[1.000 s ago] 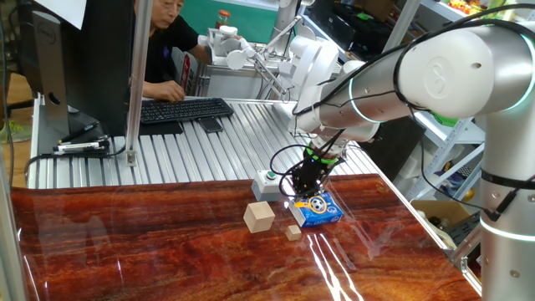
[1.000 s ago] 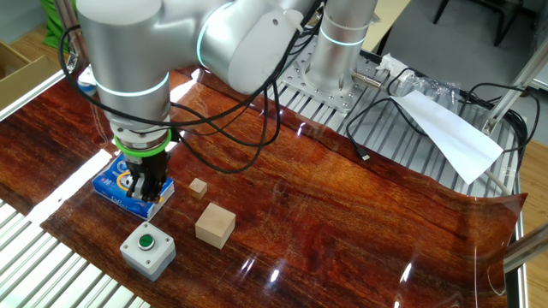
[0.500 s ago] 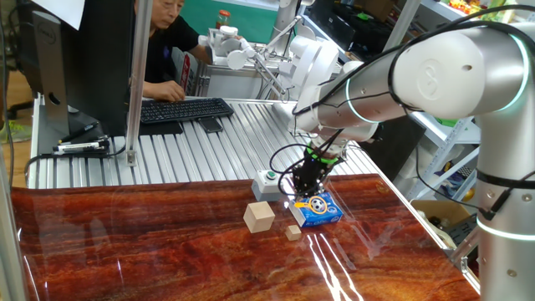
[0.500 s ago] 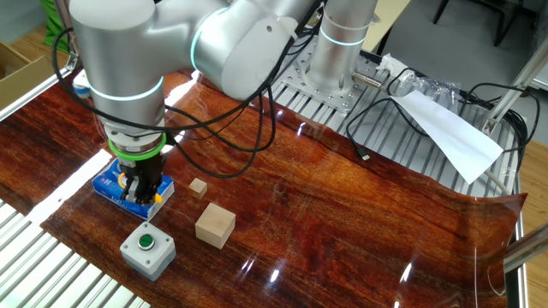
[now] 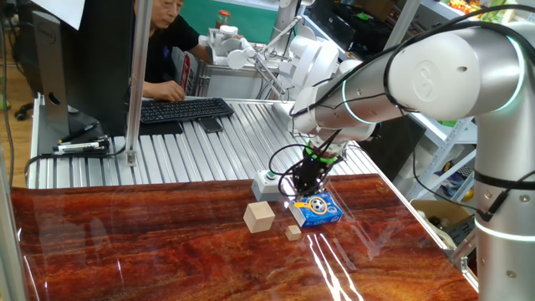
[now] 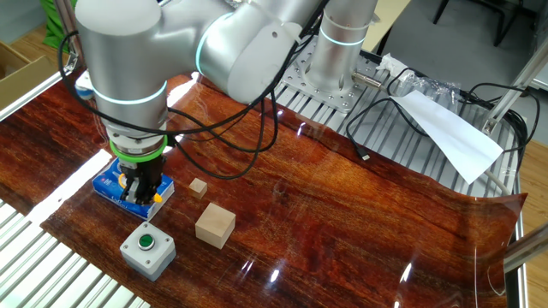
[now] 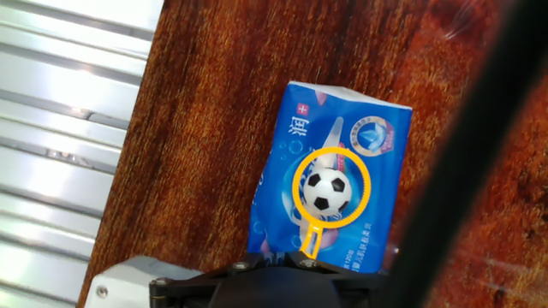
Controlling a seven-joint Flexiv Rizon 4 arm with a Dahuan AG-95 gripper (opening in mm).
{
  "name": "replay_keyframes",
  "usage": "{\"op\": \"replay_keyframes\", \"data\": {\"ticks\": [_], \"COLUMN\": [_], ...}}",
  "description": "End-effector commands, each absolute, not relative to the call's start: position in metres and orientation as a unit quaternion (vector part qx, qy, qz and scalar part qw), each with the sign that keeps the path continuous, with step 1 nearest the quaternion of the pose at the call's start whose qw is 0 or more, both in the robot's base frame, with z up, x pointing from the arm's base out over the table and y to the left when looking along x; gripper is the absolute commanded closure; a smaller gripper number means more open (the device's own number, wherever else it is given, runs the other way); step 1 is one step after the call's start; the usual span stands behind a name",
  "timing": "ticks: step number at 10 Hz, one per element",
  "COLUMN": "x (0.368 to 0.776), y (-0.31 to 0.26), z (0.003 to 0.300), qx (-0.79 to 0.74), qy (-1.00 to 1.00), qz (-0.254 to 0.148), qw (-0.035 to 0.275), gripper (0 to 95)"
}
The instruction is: Remove the bubble ring from the ball
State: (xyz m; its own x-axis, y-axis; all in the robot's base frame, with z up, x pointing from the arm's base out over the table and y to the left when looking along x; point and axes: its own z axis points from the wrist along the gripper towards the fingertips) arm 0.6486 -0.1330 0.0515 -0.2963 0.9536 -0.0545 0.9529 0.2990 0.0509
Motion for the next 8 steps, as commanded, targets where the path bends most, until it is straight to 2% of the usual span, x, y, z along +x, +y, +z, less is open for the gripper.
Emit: {"op": "replay_keyframes", "data": {"ticks": [1, 8], "x": [0.6494, 0.6512], "y": [-0.1322, -0.1345], "z": [0.0537, 0.0613], "qx": [0.592, 0.587], "qy": [0.805, 0.809], "qz": [0.005, 0.005], "qw": [0.036, 0.037], "gripper": [95.0, 95.0]}}
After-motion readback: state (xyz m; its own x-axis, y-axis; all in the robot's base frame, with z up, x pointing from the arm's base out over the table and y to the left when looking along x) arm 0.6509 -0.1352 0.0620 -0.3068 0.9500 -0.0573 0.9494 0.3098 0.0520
